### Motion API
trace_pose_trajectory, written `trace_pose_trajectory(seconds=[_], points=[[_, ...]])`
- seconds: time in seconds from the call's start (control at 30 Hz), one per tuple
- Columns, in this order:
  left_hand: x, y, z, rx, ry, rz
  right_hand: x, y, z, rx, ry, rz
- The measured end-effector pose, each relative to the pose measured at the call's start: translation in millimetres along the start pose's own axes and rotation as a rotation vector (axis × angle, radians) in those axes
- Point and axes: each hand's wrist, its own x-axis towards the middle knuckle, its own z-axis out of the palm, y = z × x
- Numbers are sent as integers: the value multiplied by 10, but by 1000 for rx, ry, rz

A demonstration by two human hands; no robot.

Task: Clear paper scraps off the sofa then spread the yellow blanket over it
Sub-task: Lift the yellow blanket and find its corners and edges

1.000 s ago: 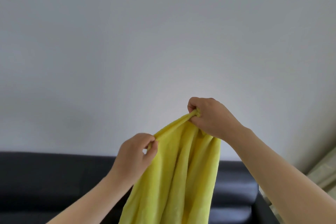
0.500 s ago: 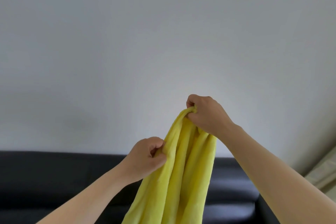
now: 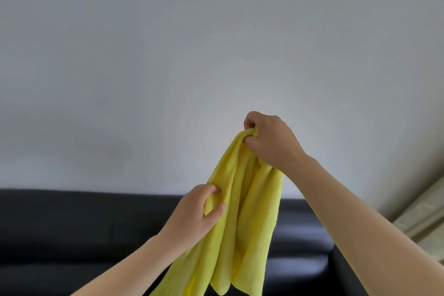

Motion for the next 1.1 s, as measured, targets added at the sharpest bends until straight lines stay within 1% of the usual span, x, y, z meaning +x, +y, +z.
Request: trace_pose_trajectory(seconds=[0.07,0.13,0.23,0.4,0.57,0.67,0.73,0.8,0.97,1.1], points=[[0,-50,20,-18,51,-24,-10,20,-33,-1,3,1],[-2,-82,39,-68,56,-33,-27,23,-44,3,-5,-5],[-7,-85,73,-202,-28,-45,-46,-1,-31,14,-9,-20],[-29,-99,169,-279,-158,-63,-44,-30,-4,25,-15,-13],[21,-34,162,-427,-183,-142,-68,-23,36,34,-20,-7],[29,55,113,-530,-290,-159,-70,7,34,36,-19,-2],[-12,97,110,-556,-350,-152,-77,41,42,32,-23,10],[-60,42,134,-504,-395,-136,-86,85,61,24,-30,30],[-211,-150,303,-158,-589,-124,-73,124,120,41,-8,74],[-274,-212,434,3,-518,-158,-71,73,108,68,30,67]])
